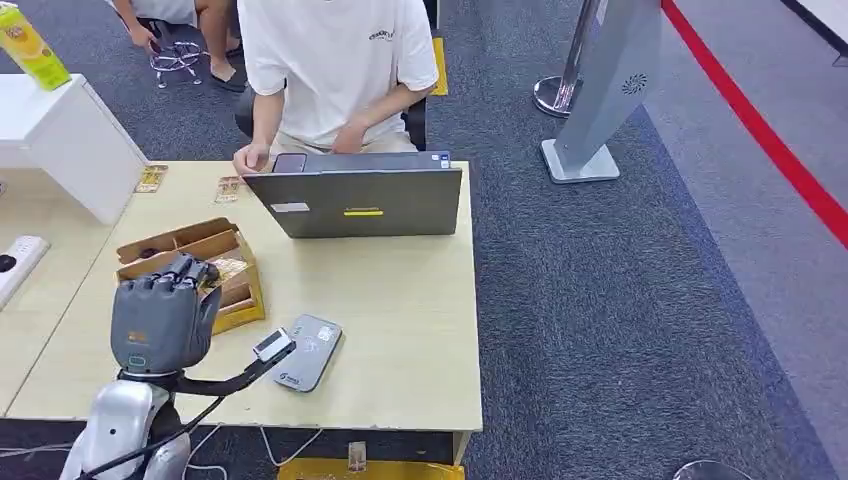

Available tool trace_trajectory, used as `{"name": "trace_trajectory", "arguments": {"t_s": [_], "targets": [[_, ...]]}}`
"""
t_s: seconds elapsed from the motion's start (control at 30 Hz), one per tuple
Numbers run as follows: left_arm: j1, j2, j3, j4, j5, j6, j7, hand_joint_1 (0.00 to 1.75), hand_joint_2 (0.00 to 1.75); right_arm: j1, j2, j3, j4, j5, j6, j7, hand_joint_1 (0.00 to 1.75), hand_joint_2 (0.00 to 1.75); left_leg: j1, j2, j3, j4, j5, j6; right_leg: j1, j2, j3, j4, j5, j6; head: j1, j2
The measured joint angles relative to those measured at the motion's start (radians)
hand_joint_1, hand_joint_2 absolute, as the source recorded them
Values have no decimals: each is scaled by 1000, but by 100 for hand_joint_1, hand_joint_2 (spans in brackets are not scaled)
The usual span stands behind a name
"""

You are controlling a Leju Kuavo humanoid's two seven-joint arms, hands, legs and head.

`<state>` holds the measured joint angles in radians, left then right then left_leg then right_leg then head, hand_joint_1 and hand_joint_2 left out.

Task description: Pass the card to the sensor for recognition and then transmit it.

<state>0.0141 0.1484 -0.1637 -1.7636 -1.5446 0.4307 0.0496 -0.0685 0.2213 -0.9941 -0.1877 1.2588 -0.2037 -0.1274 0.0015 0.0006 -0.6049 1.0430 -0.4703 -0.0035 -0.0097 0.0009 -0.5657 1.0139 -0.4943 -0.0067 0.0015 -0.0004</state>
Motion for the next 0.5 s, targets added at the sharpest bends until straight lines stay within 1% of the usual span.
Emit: {"name": "trace_trajectory", "arguments": {"t_s": [0.07,0.1,0.2,0.27,0.33,0.37,0.43,0.5], "targets": [[-3,23,-27,-53,12,8,0,175,175,-1,0,-6,0,-5,0,0,0,0,0,0,0,0,0,0,0,0,0,0,0,0,0,0],[-11,34,-38,-77,24,2,5,175,175,-1,0,-8,0,-5,0,0,0,0,0,0,0,0,0,0,0,0,0,0,0,0,0,0],[-102,81,-40,-91,65,-66,32,175,175,-1,0,-8,0,25,8,0,0,0,0,-1,0,0,1,0,0,-2,0,1,0,0,0,0],[-180,113,-24,-47,87,-71,16,175,175,-3,0,-8,0,37,16,0,0,0,0,-2,0,-1,3,-2,0,-2,1,1,1,-1,0,0],[-228,137,-5,-3,99,-66,1,175,175,-5,0,-8,0,44,21,0,0,0,0,-1,1,-1,3,-2,0,-1,0,2,2,-3,-1,0],[-244,143,0,10,93,-66,1,175,175,-4,0,-8,0,46,22,0,0,0,0,0,1,-1,3,-2,0,-1,-1,2,3,-3,-1,0],[-283,156,6,56,54,-85,21,175,175,-4,0,-6,0,55,26,0,0,0,0,-1,0,0,4,-2,0,-1,-1,2,3,-3,-1,0],[-372,185,21,194,22,-100,43,175,175,-8,0,2,0,70,36,0,0,0,0,-1,-1,0,5,-1,0,-2,-2,2,3,-3,2,0]]}}
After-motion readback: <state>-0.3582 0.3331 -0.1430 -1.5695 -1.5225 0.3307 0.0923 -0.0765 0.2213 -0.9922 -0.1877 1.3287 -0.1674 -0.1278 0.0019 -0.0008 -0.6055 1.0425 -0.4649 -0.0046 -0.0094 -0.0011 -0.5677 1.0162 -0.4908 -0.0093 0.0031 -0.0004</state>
